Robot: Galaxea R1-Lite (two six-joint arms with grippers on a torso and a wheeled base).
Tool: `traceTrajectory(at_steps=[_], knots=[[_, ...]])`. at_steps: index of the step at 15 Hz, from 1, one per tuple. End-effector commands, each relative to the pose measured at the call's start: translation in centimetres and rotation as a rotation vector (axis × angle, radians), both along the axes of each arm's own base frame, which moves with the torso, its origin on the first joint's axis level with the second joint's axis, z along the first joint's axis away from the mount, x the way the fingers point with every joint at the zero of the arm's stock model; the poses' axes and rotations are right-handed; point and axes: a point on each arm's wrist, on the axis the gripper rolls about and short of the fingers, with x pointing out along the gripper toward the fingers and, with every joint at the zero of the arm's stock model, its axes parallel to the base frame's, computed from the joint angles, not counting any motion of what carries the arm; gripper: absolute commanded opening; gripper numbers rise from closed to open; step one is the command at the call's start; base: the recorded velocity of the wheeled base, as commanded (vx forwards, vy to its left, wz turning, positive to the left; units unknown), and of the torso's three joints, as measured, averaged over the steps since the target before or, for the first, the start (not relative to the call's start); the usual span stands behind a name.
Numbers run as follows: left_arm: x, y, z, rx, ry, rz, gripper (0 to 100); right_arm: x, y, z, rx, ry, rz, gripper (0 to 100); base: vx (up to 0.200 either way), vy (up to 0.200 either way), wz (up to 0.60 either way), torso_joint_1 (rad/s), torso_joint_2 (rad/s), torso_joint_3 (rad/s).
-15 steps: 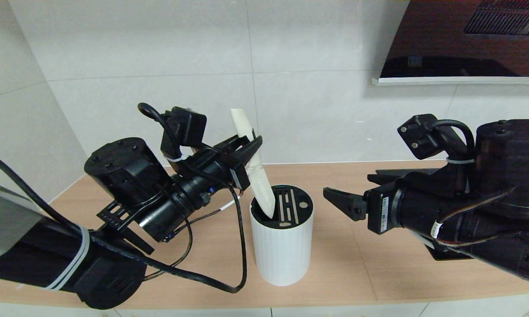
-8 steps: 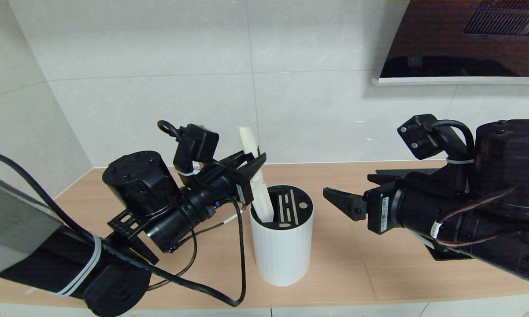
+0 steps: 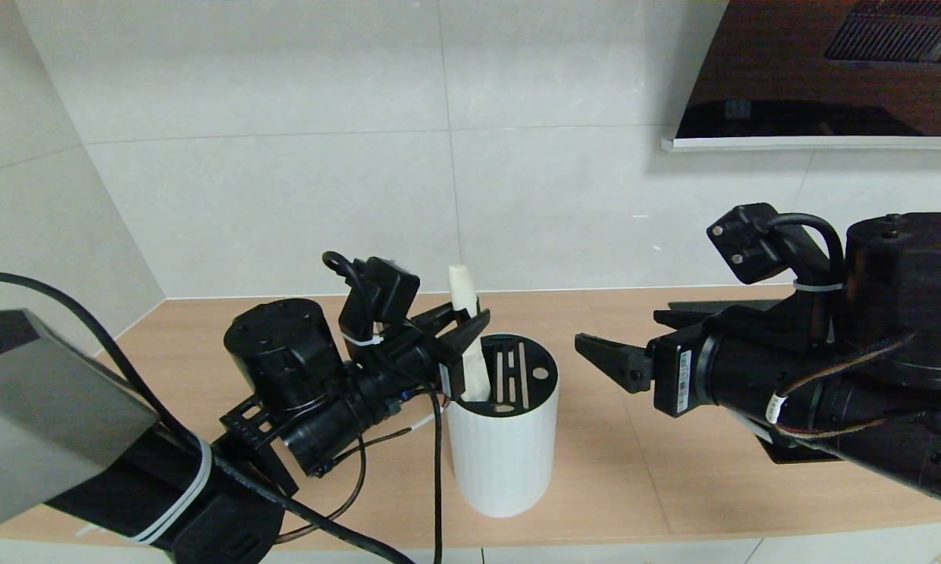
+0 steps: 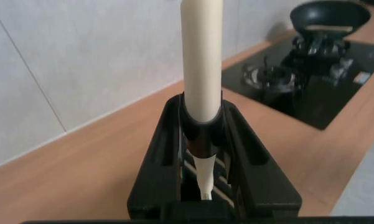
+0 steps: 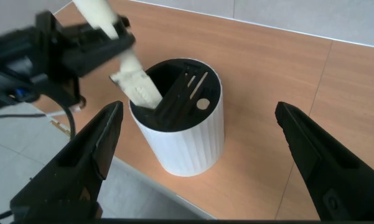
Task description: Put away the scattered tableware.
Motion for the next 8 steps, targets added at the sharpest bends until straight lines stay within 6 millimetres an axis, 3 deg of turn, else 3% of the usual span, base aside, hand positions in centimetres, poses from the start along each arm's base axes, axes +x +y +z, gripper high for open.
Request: traceTrajectory(at_steps=[1,8], knots=[[0.6,-0.39,-1.76,0.027,0.029,0.0,0,0.01,0.02,-0.02,0.0,0.0,-0.001,100,0.0,0.0,0.0,0.0,0.0,0.0],[1.01,-0.64,-2.71,0.035,0.038,0.001,0,0.01,0.02,-0.02,0.0,0.0,-0.001,100,0.0,0.0,0.0,0.0,0.0,0.0]])
